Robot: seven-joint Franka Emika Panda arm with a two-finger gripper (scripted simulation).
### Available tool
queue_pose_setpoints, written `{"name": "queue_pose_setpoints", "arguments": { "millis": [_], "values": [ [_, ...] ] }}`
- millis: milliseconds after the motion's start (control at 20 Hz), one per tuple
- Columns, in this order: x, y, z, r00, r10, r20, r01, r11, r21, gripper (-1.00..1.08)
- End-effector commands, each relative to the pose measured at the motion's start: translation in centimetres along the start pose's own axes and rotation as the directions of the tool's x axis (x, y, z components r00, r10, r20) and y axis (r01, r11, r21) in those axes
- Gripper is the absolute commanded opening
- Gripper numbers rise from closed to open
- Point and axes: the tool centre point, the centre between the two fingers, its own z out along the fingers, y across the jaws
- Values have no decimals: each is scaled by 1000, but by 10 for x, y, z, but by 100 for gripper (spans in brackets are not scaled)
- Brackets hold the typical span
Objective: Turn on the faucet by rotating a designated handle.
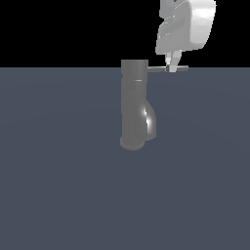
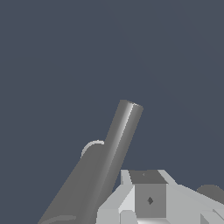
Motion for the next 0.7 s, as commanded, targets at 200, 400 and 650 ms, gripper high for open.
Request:
{"name": "queue_pose_setpoints", "arguments": {
  "millis": [200, 400, 650],
  "values": [
    [24, -6, 0, 1000, 27, -3, -27, 1000, 2, -100],
    [31, -12, 0, 1000, 29, -3, -29, 1000, 2, -100],
    [38, -18, 0, 999, 32, -3, -32, 1000, 2, -100]
  ]
}}
